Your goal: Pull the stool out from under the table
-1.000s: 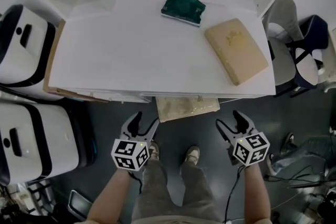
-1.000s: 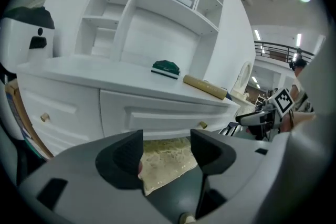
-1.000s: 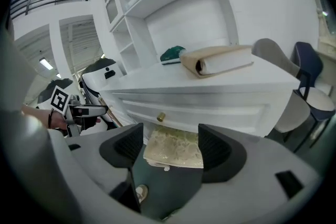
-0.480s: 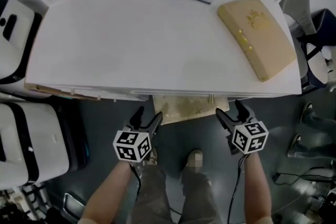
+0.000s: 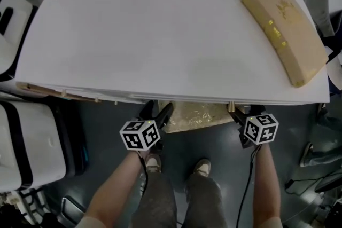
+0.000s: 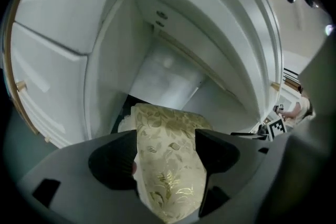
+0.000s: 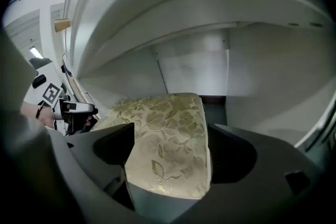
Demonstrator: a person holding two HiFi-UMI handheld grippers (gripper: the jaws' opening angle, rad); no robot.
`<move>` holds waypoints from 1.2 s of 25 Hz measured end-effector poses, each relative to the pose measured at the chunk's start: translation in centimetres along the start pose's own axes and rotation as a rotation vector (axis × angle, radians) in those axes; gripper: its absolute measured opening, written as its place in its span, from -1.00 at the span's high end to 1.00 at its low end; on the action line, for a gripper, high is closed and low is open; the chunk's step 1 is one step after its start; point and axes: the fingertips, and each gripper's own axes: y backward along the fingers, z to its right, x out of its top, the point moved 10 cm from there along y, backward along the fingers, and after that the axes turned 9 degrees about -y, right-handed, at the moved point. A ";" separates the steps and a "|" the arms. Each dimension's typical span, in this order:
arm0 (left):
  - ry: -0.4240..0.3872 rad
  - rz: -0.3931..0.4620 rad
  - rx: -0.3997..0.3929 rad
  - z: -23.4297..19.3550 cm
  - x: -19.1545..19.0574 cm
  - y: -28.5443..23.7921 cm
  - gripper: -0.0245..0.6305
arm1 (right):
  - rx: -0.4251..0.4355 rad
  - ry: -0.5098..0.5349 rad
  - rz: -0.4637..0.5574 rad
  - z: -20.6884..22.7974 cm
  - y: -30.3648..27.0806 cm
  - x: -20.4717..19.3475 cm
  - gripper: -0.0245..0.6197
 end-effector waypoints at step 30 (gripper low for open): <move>0.037 -0.089 -0.158 -4.0 -2.5 -6.1 -0.41 | 0.177 -0.340 -0.088 4.3 -5.7 -4.1 -0.65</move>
